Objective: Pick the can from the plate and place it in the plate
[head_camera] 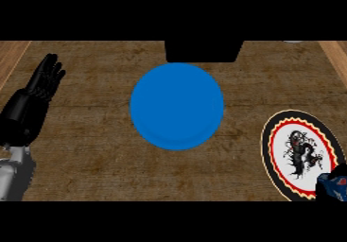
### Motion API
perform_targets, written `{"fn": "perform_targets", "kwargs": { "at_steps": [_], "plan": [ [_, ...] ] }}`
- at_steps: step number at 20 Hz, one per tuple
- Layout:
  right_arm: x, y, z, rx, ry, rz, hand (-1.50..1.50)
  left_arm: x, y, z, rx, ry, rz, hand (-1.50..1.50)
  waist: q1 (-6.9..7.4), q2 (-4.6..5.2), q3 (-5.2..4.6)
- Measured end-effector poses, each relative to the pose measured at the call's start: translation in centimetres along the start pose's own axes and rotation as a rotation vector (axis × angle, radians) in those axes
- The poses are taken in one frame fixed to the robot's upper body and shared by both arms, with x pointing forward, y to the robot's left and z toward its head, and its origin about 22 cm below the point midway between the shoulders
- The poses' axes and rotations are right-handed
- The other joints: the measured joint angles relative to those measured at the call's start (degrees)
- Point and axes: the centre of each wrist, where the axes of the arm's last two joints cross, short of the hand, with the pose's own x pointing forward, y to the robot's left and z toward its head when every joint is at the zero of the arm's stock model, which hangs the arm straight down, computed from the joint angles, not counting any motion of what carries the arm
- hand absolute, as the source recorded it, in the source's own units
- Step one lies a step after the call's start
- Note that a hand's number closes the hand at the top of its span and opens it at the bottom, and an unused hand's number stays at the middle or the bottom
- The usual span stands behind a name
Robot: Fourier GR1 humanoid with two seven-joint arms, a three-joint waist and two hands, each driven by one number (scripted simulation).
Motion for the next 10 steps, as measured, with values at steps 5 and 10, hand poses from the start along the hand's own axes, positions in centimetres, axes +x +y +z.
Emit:
{"fn": "perform_targets", "kwargs": {
  "at_steps": [5, 10],
  "plan": [
    [1.4, -2.1, 2.4, -0.072, -0.105, -0.090, 1.50, 0.2, -0.7, -0.4, 0.000, 0.000, -0.003, 0.00, -0.05, 0.12, 0.20],
    [4.2, -5.4, 5.0, -0.165, -0.281, -0.239, 1.50, 0.4, -0.4, 0.2, -0.010, -0.002, -0.005, 0.00, 0.33, 0.08, 0.25]
  ]
}}
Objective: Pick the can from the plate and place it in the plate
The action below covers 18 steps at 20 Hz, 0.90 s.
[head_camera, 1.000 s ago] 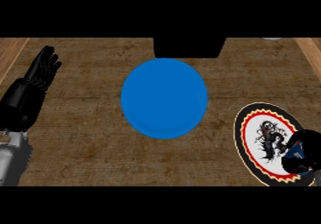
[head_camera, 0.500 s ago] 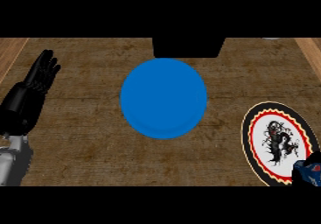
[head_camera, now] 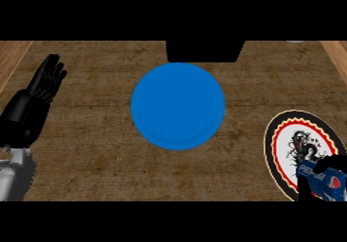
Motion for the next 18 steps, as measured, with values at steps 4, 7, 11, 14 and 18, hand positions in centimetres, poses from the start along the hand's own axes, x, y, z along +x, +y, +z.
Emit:
{"fn": "perform_targets", "kwargs": {
  "at_steps": [4, 7, 11, 14, 18],
  "plan": [
    [3.3, -1.7, 1.0, -0.050, -0.117, -0.157, 1.50, 0.0, -0.3, -0.1, -0.008, 0.001, 0.009, 0.00, 0.25, 0.09, 0.01],
    [5.7, -2.7, 0.8, -0.051, -0.181, -0.226, 1.50, 0.1, -0.4, -0.6, -0.015, -0.006, 0.003, 0.00, 0.51, 0.22, -0.01],
    [9.6, -2.9, 0.5, -0.040, -0.243, -0.273, 1.50, 0.2, -0.2, -0.8, -0.016, -0.002, 0.006, 0.00, 0.79, 0.28, -0.01],
    [12.4, -2.5, -0.8, -0.027, -0.272, -0.286, 1.50, 0.3, -0.8, -1.4, -0.015, -0.005, 0.004, 0.00, 0.82, 0.31, 0.00],
    [16.6, -1.6, -3.1, -0.005, -0.286, -0.321, 1.50, 0.2, -0.9, -1.2, -0.021, -0.003, 0.005, 0.00, 1.16, 0.37, 0.01]
  ]
}}
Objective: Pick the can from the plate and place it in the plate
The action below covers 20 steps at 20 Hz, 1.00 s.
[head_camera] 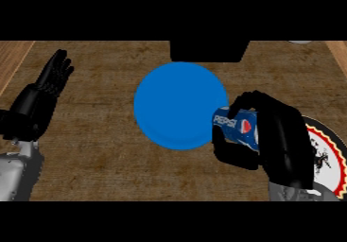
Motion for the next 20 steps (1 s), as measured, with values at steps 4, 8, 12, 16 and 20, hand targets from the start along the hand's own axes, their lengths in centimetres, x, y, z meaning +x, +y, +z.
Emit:
{"fn": "perform_targets", "kwargs": {
  "at_steps": [4, 8, 12, 16, 20],
  "plan": [
    [2.2, 2.5, -2.8, 0.036, -0.005, -0.047, 1.50, 0.0, 0.2, -0.5, 0.004, -0.003, -0.001, 0.00, -0.12, 0.04, 0.02],
    [4.0, 5.2, -6.1, 0.069, 0.026, -0.054, 1.50, 0.5, 0.0, -0.6, 0.003, -0.008, -0.001, 0.00, 0.19, 0.10, 0.03],
    [4.2, 8.4, -8.5, 0.074, 0.053, -0.028, 1.50, 0.2, -0.3, -0.3, -0.006, -0.005, 0.003, 0.00, 0.42, 0.16, 0.03],
    [4.5, 11.2, -10.7, 0.093, 0.074, 0.017, 1.50, -0.1, -0.2, -0.7, -0.013, -0.008, 0.003, 0.00, 0.77, 0.31, 0.04],
    [3.7, 13.4, -12.0, 0.127, 0.102, 0.025, 1.50, 0.3, -0.1, -1.0, -0.019, -0.014, 0.005, 0.00, 1.27, 0.43, 0.04]
  ]
}}
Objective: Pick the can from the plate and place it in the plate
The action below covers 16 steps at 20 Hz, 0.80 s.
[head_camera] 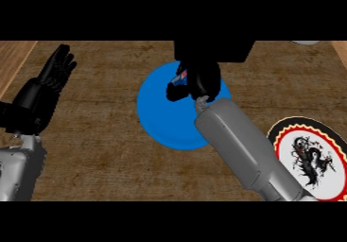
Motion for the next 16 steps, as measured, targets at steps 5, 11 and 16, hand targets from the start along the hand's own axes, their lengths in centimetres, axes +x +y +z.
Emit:
{"fn": "perform_targets", "kwargs": {
  "at_steps": [5, 11, 16],
  "plan": [
    [-1.7, 2.0, -1.4, 0.004, 0.086, -0.072, -1.50, 0.5, -0.8, -0.1, -0.017, -0.015, 0.004, 0.00, 1.19, 0.31, 0.03],
    [-2.2, 2.5, -2.1, 0.008, 0.058, -0.211, -1.50, 0.7, -1.2, -0.7, -0.031, -0.021, 0.006, 0.00, 1.93, 0.62, 0.06],
    [-1.9, 1.8, -2.7, -0.102, 0.023, -0.362, -1.50, 0.2, -1.4, -0.6, -0.032, -0.013, 0.006, 0.00, 1.95, 0.61, 0.08]
  ]
}}
